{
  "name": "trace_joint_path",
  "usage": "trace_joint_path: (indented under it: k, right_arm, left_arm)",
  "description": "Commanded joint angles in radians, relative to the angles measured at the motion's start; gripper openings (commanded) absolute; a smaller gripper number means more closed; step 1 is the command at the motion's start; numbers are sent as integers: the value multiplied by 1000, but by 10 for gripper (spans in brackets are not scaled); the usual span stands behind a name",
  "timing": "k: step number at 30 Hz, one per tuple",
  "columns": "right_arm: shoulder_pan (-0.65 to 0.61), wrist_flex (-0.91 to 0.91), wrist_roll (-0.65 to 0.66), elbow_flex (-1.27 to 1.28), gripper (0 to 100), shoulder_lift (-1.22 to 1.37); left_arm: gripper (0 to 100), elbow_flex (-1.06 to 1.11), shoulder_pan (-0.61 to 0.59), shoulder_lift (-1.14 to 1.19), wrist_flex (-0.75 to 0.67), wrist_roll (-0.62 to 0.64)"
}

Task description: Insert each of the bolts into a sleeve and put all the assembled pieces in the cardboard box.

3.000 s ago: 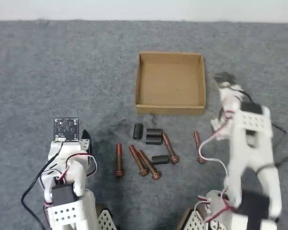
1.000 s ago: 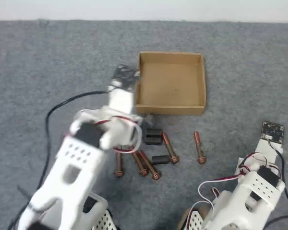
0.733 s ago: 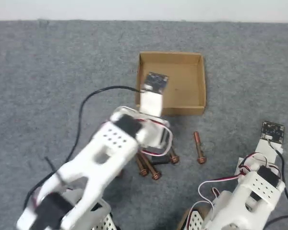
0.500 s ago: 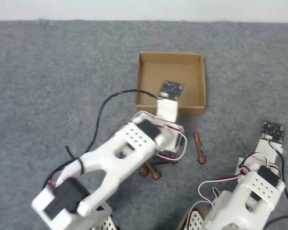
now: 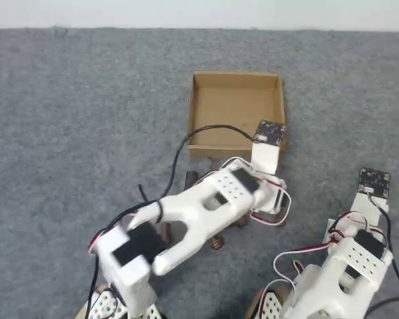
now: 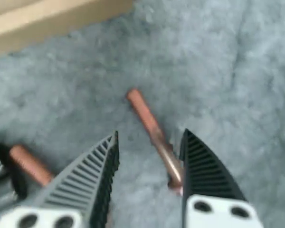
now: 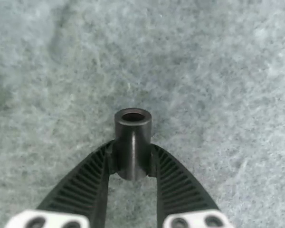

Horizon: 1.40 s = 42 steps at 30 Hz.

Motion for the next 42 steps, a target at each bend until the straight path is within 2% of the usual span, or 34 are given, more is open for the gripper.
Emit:
trace_joint_path:
  k: [1,6,9,11,16,18,23,25,28,33,36,42]
  right_arm:
    - [-15,-13,-3,-6,6,-41]
    - [-13,-13,-3,-6,6,-41]
    - [-13,-13,-3,-6,6,-41]
    - [-13,-13,-3,-6,6,-42]
    - [-13,-13,-3,-6,6,-42]
    - [-13,-13,-3,-5,6,-42]
    - [-12,-13,-3,-5,6,-42]
    - [-10,-13,-3,-5,6,-42]
    - [-10,-13,-3,-5,6,-42]
    - [-10,-13,-3,-5,6,-42]
    - [-10,-13,-3,-5,6,-42]
    - [-10,-13,-3,-5,6,-42]
  left_arm:
    - [210,-145,-9,37,48,11]
    - [187,-205,-9,78,146,8]
    - [66,-205,-9,78,147,-2]
    - [5,-206,-5,78,147,-71]
    - [15,-209,-3,77,170,-192]
    - [15,-225,-3,77,184,-298]
    - [18,-234,8,77,189,-727]
    - [19,-234,21,77,189,-793]
    - [19,-234,43,48,198,-695]
    - [19,-229,54,-100,285,-359]
    - [19,-222,34,-146,339,-216]
    - [29,-128,-32,-146,384,-175]
